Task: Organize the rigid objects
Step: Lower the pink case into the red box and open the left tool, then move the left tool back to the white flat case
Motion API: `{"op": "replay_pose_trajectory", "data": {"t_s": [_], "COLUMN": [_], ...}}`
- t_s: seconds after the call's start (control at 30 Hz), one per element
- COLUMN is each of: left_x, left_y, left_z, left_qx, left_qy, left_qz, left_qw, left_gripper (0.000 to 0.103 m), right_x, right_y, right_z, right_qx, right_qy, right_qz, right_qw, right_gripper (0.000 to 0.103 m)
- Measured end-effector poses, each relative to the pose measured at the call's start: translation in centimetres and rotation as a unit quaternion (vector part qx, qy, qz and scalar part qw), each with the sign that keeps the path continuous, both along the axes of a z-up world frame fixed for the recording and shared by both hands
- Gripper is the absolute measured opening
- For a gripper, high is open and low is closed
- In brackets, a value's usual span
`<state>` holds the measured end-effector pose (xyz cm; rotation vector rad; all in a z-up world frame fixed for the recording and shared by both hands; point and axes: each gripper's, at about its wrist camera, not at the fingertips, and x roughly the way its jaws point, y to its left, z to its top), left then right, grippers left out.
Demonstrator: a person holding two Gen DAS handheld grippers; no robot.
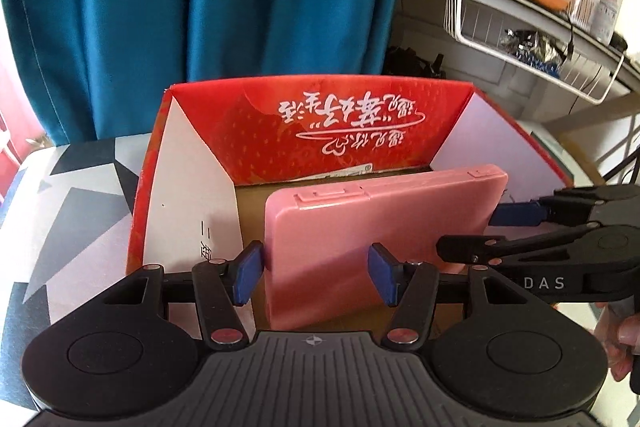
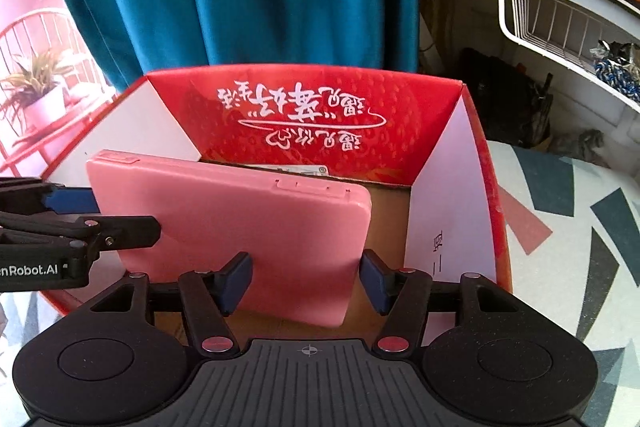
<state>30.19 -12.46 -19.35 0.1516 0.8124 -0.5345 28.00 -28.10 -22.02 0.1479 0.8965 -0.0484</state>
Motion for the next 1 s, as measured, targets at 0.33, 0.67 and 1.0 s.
{"op": "replay_pose_trajectory", "data": {"t_s": [0.33, 0.67, 1.0], "left_x": [0.6, 0.5, -0.6], "left_y": [-0.1, 0.9, 1.9], "left_z": [0.2, 2.4, 3.8], "left_qx": [-0.019, -0.057, -0.058], "left_qy": [0.006, -0.029, -0.035], "left_qz": [0.004, 0.024, 0.034], "left_qw": [0.9998, 0.9977, 0.9971], "left_gripper": [0.068, 0.092, 0.101], "right_x": [0.3, -0.2, -2.2], "right_y": [-0.1, -1.0, -1.7], "right_z": [0.1, 3.2, 4.0], "right_qx": [0.003, -0.010, -0.016], "right_qy": [0.004, -0.074, -0.095], "right_qz": [-0.017, -0.048, -0.062], "right_qw": [1.000, 0.996, 0.993], "right_gripper": [0.056, 0.074, 0.100]}}
